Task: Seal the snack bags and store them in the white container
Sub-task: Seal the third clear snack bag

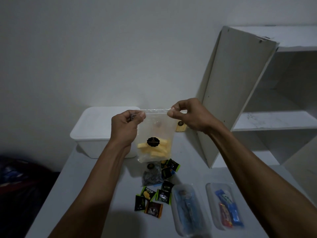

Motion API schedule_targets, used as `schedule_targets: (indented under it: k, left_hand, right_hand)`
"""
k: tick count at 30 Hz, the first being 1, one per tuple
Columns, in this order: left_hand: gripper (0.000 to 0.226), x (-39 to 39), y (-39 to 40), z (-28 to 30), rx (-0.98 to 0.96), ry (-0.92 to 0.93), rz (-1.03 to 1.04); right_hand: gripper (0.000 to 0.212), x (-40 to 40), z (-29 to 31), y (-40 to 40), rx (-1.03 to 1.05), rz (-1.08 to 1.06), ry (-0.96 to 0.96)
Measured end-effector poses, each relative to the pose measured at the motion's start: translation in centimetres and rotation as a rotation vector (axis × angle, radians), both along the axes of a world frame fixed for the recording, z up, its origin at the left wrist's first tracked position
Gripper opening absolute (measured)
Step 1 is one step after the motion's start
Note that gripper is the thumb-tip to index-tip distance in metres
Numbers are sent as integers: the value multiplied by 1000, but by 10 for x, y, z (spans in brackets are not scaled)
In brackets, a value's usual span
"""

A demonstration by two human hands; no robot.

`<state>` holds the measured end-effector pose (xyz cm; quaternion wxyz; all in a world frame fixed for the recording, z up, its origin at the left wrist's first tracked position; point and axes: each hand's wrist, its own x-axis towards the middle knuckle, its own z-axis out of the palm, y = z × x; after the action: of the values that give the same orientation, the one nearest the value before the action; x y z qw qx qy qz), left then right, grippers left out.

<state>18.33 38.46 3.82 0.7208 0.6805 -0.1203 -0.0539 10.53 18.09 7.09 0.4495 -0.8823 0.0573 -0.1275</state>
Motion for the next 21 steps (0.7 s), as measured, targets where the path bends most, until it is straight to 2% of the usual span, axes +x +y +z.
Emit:
schedule_targets:
  k: [5,13,18,21]
  left_hand:
    - [2,3,6,1,-17,55,-16]
    - [2,4,5,3,-42,75,-27]
    - [4,5,5,2,-32,88,-37]
    - [4,6,4,3,-28,87,-35]
  right_hand:
    - [21,-4,-10,-6,168,-35,-6]
    - [13,0,-13,4,345,-56,-56]
    - [13,4,-17,14,300,-116,-121]
    - [11,4,-16,12,332,-63,-92]
